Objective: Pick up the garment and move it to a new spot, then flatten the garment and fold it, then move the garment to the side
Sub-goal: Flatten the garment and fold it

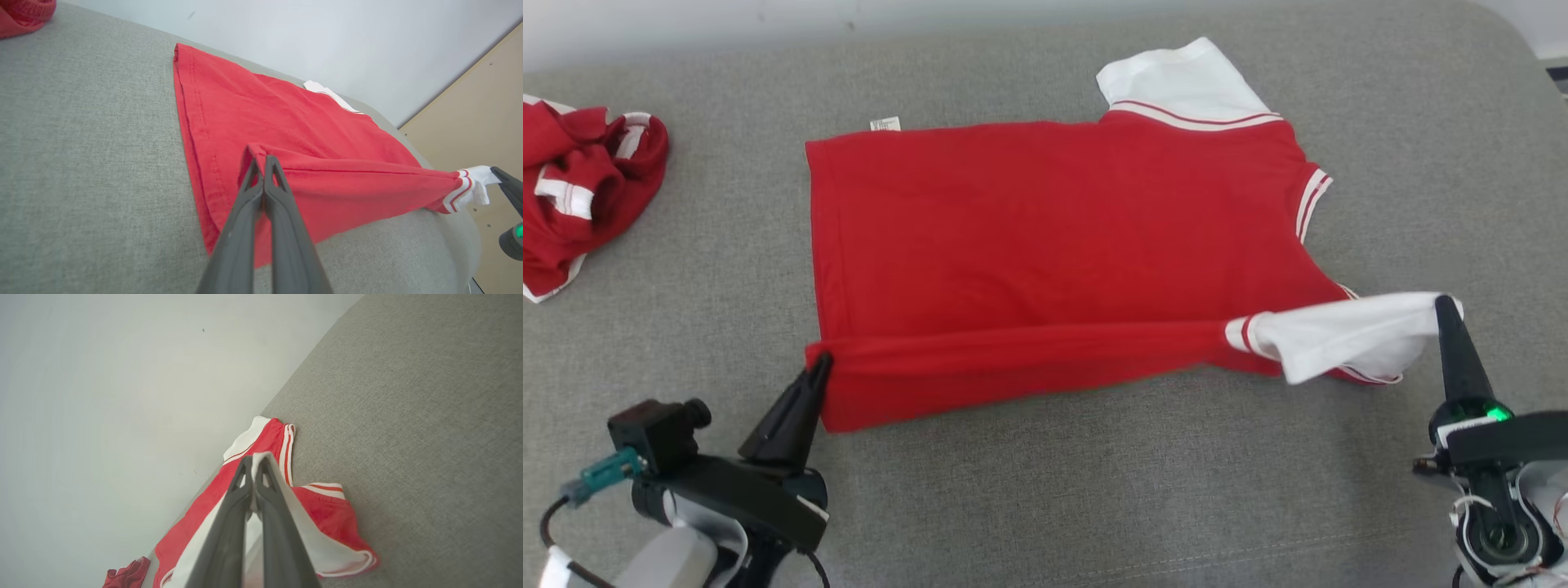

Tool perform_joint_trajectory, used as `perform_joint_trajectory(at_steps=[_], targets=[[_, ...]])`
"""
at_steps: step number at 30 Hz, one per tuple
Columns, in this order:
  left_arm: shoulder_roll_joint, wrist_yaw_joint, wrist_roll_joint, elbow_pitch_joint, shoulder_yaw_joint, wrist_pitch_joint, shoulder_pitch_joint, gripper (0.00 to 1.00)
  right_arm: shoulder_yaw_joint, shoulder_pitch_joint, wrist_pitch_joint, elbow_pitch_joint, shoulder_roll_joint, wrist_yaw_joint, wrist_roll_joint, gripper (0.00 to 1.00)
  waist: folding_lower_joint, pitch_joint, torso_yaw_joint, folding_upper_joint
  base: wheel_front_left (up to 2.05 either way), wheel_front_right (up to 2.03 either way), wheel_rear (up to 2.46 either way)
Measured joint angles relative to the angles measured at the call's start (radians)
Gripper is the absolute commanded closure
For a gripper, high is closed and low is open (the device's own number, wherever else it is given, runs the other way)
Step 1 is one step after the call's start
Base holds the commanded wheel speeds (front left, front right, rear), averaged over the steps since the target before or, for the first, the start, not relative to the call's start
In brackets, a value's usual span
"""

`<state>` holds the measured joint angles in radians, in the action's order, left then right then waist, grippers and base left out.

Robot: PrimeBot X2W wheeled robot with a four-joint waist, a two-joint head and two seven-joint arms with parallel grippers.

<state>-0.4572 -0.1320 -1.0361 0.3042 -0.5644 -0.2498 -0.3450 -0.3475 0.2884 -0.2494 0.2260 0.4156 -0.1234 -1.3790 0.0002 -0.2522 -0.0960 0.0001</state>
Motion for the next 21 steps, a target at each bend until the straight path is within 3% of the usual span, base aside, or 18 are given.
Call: perform_joint_trajectory(at_steps=[10,21], targets=[[0.015,0.000,0.043,0.007,0.023,0.000,-0.099,1.00,0.032,0.113,0.000,0.081,-0.026,0.000,0.044,1.00,0.0000,-0.057,0.006,0.0001,0.00,0.00,0.00],[0.042,0.000,0.057,0.111,0.014,0.000,-0.194,1.00,-0.010,0.245,-0.004,0.186,-0.043,0.000,0.079,1.00,-0.0001,-0.116,0.011,0.0001,0.00,0.00,0.00]])
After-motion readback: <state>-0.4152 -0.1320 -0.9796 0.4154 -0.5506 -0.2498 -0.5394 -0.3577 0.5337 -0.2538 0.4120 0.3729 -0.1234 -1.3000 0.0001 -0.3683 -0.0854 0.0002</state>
